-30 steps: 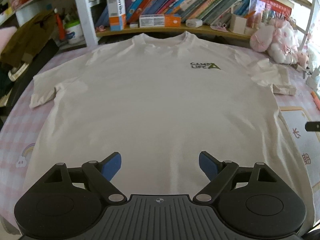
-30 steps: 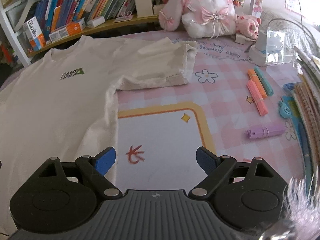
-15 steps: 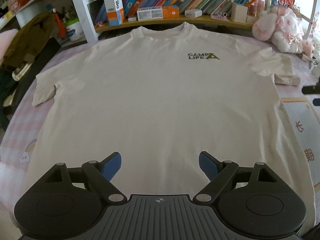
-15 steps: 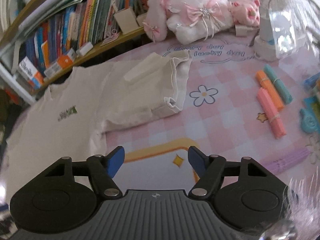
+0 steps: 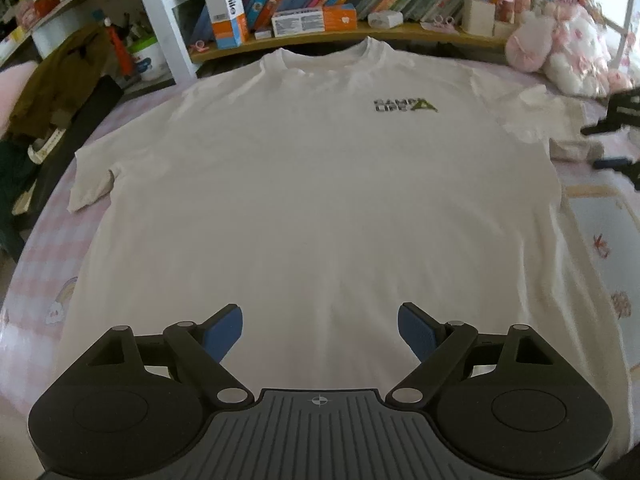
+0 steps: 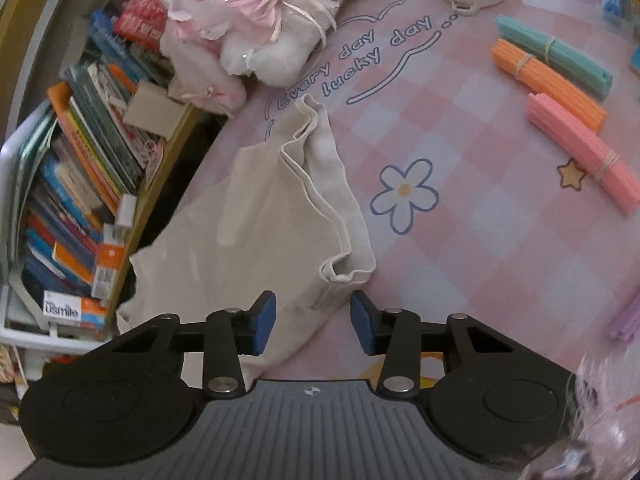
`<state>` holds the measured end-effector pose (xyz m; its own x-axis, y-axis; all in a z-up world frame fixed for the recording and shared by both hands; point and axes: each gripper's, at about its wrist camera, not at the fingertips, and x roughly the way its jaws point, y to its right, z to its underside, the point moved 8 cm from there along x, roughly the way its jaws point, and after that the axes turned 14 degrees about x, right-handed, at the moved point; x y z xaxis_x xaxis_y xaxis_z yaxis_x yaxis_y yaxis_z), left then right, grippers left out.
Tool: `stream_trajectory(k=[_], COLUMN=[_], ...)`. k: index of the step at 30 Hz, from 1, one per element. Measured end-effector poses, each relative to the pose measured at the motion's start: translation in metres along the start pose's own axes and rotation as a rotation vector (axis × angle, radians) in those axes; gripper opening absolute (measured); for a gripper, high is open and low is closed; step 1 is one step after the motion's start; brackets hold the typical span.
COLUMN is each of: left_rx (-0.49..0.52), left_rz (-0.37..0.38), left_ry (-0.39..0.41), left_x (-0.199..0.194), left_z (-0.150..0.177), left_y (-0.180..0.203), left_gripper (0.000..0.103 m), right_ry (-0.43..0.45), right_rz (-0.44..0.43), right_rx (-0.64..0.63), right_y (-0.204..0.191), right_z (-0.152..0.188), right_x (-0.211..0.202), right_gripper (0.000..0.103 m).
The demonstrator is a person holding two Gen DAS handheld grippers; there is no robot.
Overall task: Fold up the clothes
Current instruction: 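Grasp the other sleeve with the right gripper and fold it onto the shirt body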
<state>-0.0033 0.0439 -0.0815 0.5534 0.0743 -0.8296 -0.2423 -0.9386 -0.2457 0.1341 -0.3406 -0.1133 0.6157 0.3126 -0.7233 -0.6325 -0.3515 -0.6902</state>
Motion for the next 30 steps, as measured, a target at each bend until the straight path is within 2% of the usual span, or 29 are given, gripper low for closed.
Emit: stream_trajectory(k=[4, 6, 8, 11, 14, 18, 22, 30], left_rx=[-0.022, -0.025, -0.026, -0.033, -0.045, -0.053, -0.055, -0.062], left_rz=[-0.003, -0.005, -0.004, -0.004, -0.002, 0.006, 0.019, 0.051], left_ry=[0.015, 0.015, 0.011, 0.007, 0.004, 0.002, 0.008, 0.012], left_x=[-0.001, 0.000, 0.001, 0.002, 0.003, 0.005, 0.007, 0.015], left_z=[-0.006, -0.007, -0.007, -0.007, -0.007, -0.006, -0.004, 0.003], left_y=[-0.003, -0.003, -0.003, -0.003, -0.004, -0.005, -0.006, -0.022], left_gripper=[0.088, 0.088, 0.088, 0.088, 0.088, 0.088, 0.088, 0.088], right_ry=[0.021, 0.031, 0.042, 0.029, 0.014, 0.020, 0.048, 0.125], right_rz=[0.005, 0.007, 0.012, -0.010, -0.032, -0.037, -0.016, 0.034], right_rx=[0.025, 0.038, 0.054, 0.102, 0.159, 0.168, 0.124, 0.049], right_y=[-0.001, -0.002, 0.001, 0.009, 0.019, 0.019, 0.011, 0.003], right_z=[-0.003, -0.004, -0.007, -0.009, -0.009, -0.010, -0.009, -0.005], right_x=[0.003, 0.005, 0.008, 0.008, 0.005, 0.005, 0.006, 0.006], right_gripper=[0.038, 0.032, 0.018, 0.009, 0.009, 0.009, 0.012, 0.008])
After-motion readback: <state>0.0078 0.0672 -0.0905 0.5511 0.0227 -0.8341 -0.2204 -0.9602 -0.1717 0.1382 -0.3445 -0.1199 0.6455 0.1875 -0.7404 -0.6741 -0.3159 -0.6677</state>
